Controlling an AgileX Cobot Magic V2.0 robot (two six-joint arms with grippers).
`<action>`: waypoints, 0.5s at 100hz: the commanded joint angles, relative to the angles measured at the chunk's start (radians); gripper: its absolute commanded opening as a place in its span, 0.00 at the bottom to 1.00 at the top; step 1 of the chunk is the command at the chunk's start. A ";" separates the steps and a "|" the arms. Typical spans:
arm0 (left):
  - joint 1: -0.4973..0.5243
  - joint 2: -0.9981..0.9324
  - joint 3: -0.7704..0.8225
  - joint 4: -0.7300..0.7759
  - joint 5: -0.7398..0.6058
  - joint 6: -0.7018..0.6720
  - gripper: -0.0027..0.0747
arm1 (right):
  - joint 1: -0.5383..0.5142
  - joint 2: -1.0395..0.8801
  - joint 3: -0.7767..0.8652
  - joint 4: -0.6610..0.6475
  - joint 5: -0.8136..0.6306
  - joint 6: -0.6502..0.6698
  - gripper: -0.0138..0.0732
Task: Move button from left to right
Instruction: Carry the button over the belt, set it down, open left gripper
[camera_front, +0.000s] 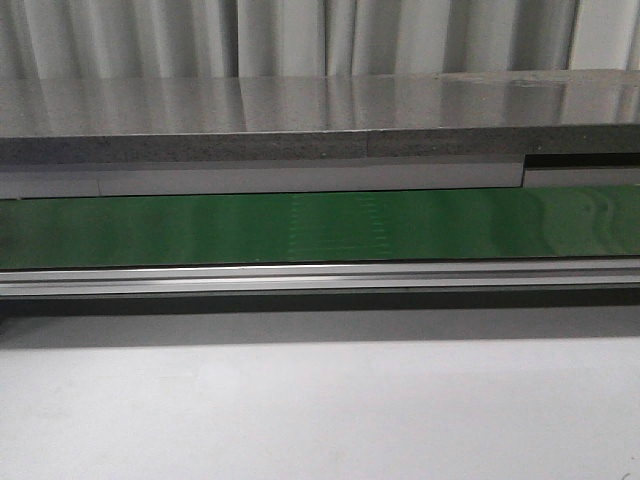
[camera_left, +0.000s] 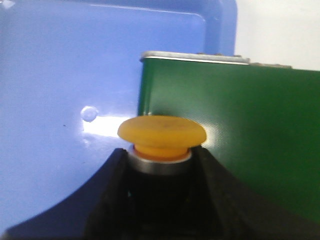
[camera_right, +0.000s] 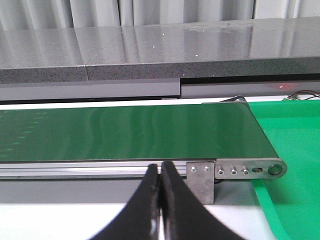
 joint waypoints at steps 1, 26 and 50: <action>-0.028 -0.046 -0.014 -0.012 -0.032 0.004 0.01 | 0.003 -0.023 -0.015 -0.006 -0.083 -0.002 0.08; -0.042 -0.045 0.001 -0.012 -0.030 0.004 0.01 | 0.003 -0.023 -0.015 -0.006 -0.083 -0.002 0.08; -0.043 0.002 0.003 -0.013 -0.024 0.009 0.12 | 0.003 -0.023 -0.015 -0.006 -0.083 -0.002 0.08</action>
